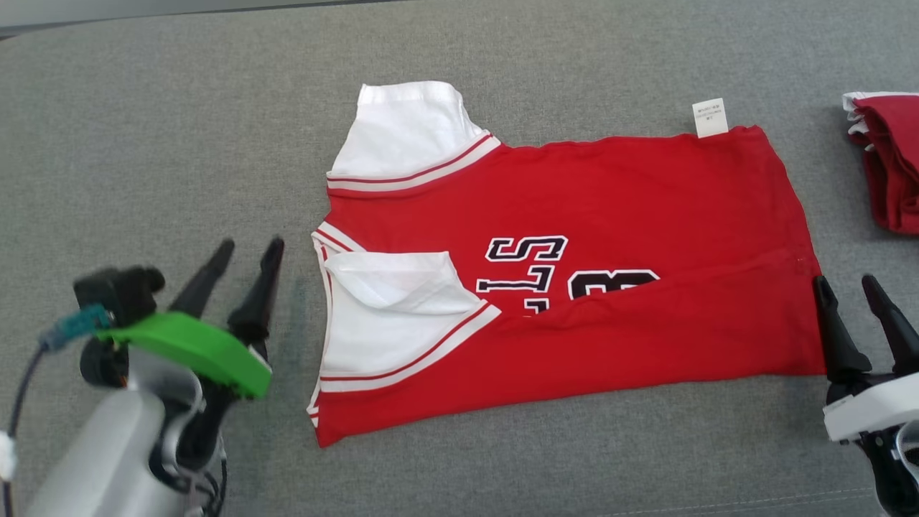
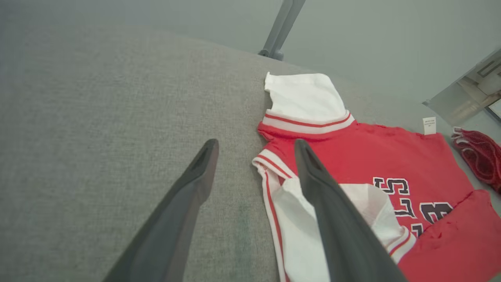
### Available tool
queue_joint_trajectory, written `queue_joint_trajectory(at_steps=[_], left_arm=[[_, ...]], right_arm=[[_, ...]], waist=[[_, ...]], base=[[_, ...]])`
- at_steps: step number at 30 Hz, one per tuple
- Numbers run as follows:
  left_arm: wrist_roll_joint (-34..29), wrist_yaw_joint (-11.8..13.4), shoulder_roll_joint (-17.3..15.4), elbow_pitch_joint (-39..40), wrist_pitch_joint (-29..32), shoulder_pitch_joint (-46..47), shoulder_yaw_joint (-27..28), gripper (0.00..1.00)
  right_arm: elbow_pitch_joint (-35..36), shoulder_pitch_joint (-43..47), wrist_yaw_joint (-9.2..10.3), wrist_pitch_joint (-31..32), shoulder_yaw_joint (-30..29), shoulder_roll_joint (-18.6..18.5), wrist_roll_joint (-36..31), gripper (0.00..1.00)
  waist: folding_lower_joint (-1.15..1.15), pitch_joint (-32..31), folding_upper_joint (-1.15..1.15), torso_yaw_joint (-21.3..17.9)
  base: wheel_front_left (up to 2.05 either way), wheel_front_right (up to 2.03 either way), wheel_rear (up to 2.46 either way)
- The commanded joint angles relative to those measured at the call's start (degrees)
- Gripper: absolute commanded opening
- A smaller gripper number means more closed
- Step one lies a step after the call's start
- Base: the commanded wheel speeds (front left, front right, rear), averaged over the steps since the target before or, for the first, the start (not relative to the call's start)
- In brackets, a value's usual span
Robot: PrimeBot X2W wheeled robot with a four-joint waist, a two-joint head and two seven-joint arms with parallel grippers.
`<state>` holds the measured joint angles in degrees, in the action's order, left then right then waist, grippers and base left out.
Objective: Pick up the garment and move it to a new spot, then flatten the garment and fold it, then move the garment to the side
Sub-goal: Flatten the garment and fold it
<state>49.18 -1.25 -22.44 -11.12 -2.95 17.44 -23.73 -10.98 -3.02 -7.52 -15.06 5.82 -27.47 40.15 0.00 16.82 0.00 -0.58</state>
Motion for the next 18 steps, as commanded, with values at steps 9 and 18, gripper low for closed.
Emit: queue_joint_trajectory(at_steps=[9, 18], left_arm=[[3.2, -2.9, -3.2, -7.0, 19.1, 27.1, -0.7, 1.00], [2.8, -5.4, -3.9, -19.5, 35.3, 44.5, -6.3, 1.00]], right_arm=[[1.2, -8.8, 0.07, -0.2, 4.4, -1.0, -1.3, 1.00], [1.1, -14.9, 0.07, -0.2, 7.8, -0.8, -1.5, 1.00]], waist=[[0.00, 7.6, 0.00, -2.5], [0.00, 12.3, 0.00, -6.5]], base=[[0.00, 0.00, 0.00], [0.00, 0.00, 0.00]])
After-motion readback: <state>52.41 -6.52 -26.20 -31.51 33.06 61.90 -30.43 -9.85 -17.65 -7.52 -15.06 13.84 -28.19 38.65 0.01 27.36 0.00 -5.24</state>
